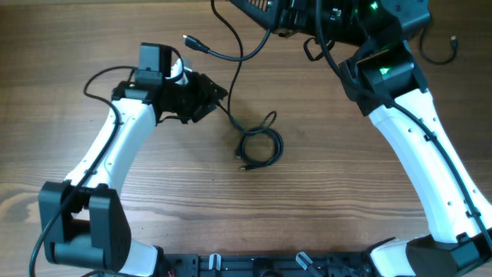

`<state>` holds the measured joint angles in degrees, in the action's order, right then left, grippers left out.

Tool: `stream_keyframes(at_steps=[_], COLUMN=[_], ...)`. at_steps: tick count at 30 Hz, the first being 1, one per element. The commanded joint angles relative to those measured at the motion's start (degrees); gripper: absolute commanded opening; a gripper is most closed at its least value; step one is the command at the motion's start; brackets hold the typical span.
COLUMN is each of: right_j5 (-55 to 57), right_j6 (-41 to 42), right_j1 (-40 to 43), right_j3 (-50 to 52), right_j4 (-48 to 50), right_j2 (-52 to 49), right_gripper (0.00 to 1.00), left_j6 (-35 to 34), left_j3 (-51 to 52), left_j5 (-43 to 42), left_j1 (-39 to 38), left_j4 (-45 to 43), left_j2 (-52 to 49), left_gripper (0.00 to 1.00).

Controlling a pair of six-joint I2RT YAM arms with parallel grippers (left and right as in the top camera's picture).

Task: Untangle cables

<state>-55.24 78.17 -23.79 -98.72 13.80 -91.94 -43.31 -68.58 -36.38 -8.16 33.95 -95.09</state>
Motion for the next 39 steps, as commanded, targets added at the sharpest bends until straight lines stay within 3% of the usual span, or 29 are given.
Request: stream_keyframes(at_steps=[1,21,28,30,33,36,39], right_j5=[0.8,0.3,0.3,0.1,-0.1,0.4,5.7], right_j6=[0.0,0.0,0.0,0.0,0.0,-2.9,-16.3], right_j1=[0.3,0.3,0.2,0.2,0.2,0.8,4.8], right_j3=[-0.4,-0.4,-0.4,-0.4,-0.4,-0.2,-0.2], right_j4=[0.5,0.5,0.5,0.5,0.5,-0.2,-12.2], right_j2=[-0.5,-0.5,-0.5,-0.5,-0.5,-0.5,-0.5], right_gripper=[0.04,0.04,0.04,0.04,0.04,0.04,0.04], left_j6=[-8.1,-22.4,-27.9,-27.9,-27.9,-25.7,-14.2], left_j3=[0.0,0.0,0.0,0.0,0.0,0.0,0.0], left_j5=[1.8,8.6,9.7,9.7,9.7,10.1,8.8], left_j1=[-2.3,-4.8,-6.0,-6.3,-6.4,-6.1,-4.9], left_j4=[0.0,-2.4,-2.5,-2.6,-2.5,-2.6,-1.9], left_j2=[-1.9,-2.4,-2.5,-2.5,-2.5,-2.5,-2.4], left_gripper=[0.51,0.49,0.44,0.40,0.04,0.04,0.04])
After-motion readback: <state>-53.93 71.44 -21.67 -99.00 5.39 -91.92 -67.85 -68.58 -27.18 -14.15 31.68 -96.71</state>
